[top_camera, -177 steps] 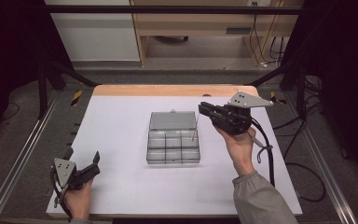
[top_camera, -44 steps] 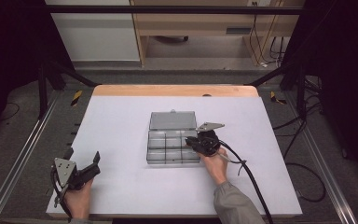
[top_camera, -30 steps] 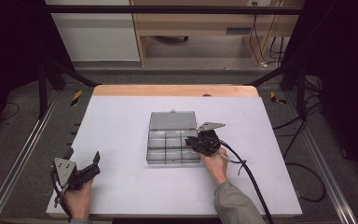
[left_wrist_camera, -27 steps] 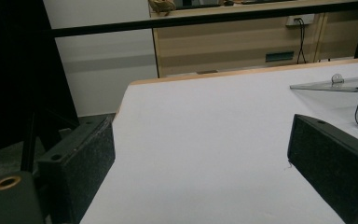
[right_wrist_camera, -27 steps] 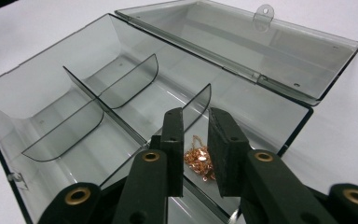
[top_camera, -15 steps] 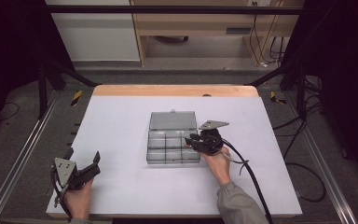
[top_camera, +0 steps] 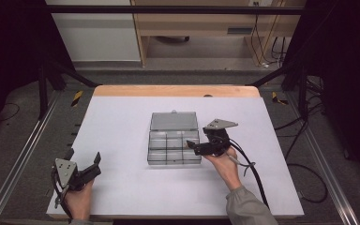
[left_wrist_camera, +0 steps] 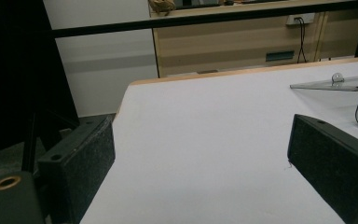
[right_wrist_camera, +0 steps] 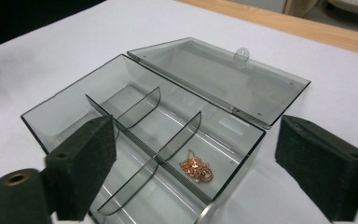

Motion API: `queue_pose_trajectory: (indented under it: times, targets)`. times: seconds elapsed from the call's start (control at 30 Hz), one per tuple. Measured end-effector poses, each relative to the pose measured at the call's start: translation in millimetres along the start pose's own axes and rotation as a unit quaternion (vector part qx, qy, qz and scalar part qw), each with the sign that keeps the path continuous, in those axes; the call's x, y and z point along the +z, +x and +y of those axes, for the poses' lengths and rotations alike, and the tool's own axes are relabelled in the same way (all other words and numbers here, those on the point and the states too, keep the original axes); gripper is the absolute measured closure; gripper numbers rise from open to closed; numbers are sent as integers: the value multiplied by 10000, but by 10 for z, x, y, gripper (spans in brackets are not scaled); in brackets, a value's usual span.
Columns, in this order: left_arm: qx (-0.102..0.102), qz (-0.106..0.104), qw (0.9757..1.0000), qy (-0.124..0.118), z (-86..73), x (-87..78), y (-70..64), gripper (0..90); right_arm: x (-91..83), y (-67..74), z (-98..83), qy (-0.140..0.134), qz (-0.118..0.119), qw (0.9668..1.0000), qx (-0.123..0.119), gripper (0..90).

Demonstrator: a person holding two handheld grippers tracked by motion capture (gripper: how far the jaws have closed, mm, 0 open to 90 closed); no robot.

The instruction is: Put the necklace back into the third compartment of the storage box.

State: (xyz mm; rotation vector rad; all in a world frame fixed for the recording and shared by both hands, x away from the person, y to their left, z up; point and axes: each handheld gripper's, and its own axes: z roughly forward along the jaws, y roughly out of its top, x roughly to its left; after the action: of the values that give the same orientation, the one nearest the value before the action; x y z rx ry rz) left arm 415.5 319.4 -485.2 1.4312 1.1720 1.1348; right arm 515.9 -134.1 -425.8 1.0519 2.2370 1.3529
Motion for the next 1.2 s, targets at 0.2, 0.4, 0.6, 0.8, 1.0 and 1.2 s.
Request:
queue_pose_trajectory:
  times: [0.2, 0.4, 0.6, 0.8, 1.0, 1.2]
  targets:
    - [11, 1, 10000, -5, 0, -1, -1, 72, -230, 37, 46, -218, -251, 9994, -90, 71]
    - [10, 1, 10000, -2, 0, 0, -1, 72, -450, 30, 35, -454, -264, 9986, -95, 72]
    - [1, 1, 10000, 0, 0, 0, -1, 72, -658, -20, -96, -655, -429, 9969, 49, 73]
    - [10, 2, 10000, 3, 1, 1, -1, 72, -818, -61, -268, -809, -646, 9945, 176, 76]
    - [13, 8, 10000, 5, 1, 1, -2, 72, -1032, -133, -500, -1043, -864, 9900, 406, 78]
    - [11, 12, 10000, -1, 0, 0, -2, 72, -1177, -193, -693, -1191, -1236, 9840, 483, 81]
